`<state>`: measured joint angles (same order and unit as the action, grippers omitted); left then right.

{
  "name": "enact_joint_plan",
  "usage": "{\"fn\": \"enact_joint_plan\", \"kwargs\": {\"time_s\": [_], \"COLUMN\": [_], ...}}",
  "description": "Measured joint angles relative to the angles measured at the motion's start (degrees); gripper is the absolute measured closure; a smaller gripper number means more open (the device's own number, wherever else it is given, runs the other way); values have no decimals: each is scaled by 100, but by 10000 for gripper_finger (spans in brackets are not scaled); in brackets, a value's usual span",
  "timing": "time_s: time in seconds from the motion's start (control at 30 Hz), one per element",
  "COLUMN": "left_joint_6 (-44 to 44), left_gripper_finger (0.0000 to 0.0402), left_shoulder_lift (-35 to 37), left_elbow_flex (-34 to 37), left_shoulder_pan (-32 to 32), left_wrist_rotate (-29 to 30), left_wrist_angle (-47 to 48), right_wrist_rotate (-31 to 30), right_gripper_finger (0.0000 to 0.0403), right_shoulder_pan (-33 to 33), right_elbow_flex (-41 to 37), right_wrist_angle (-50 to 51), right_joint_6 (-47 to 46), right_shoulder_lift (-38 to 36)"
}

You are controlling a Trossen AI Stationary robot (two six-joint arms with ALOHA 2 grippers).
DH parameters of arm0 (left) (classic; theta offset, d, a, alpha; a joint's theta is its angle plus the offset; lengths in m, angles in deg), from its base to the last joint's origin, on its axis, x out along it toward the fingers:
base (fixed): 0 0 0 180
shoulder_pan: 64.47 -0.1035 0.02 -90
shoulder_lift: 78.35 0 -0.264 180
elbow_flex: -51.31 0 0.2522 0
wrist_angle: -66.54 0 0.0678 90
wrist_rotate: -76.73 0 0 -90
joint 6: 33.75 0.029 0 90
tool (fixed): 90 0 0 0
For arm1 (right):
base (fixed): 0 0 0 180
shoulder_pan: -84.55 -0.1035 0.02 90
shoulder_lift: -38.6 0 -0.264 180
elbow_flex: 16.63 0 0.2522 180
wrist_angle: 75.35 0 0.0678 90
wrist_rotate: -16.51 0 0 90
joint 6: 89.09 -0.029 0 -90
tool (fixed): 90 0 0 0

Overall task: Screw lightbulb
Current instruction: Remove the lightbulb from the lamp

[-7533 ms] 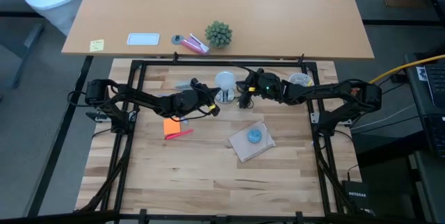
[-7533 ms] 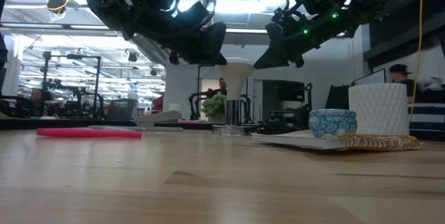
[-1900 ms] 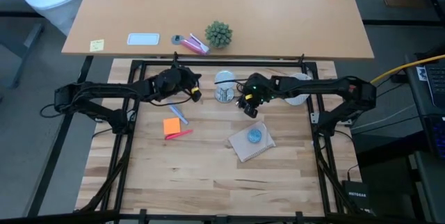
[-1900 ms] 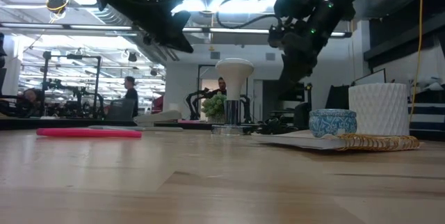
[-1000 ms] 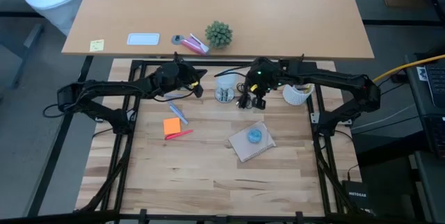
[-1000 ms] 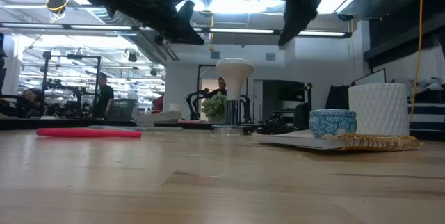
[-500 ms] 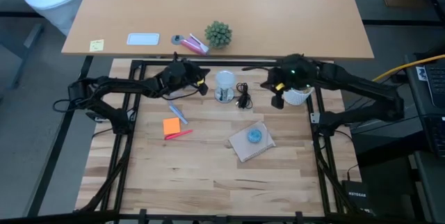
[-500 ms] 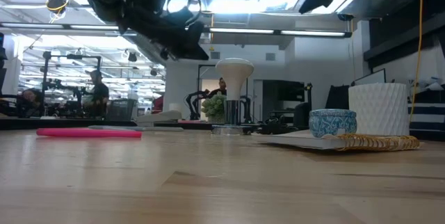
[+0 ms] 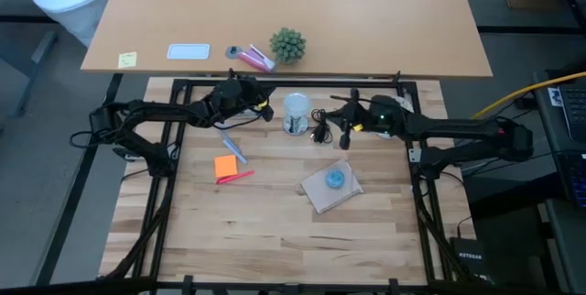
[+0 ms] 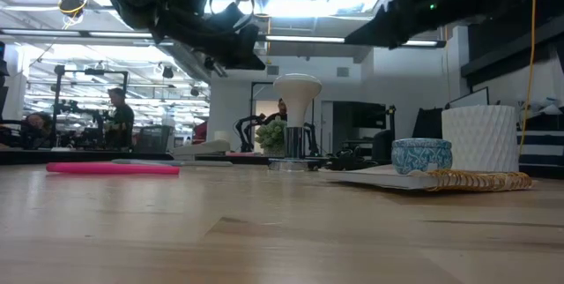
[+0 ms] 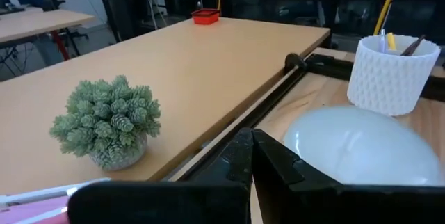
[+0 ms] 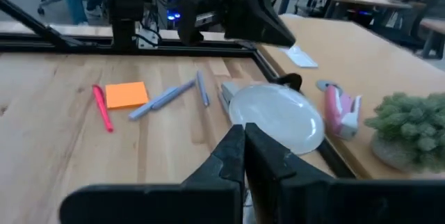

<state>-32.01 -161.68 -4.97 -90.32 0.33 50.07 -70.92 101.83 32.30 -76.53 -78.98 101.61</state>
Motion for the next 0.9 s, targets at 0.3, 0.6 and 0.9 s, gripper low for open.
{"fn": "enact_joint_plan", "kwargs": {"time_s": [0.3,0.6,0.9], "left_joint_6": [-39,-197,-273], "left_gripper_finger": [401,401,402], "left_shoulder_lift": [-14,-514,-859], "left_elbow_flex": [2,2,2], "left_shoulder_pan": [-50,-39,-39], "left_wrist_rotate": [-446,-789,-793], "left_wrist_angle": [-205,-235,-415], "right_wrist_rotate": [28,46,-551], "right_gripper_finger": [391,391,391], "right_shoulder_pan": [-2,-2,0], "right_elbow_flex": [-28,-27,-27], "right_wrist_angle": [-831,-1283,-1393], "right_joint_6": [-700,-707,-707], "right_shoulder_lift": [1040,1556,1567]}}
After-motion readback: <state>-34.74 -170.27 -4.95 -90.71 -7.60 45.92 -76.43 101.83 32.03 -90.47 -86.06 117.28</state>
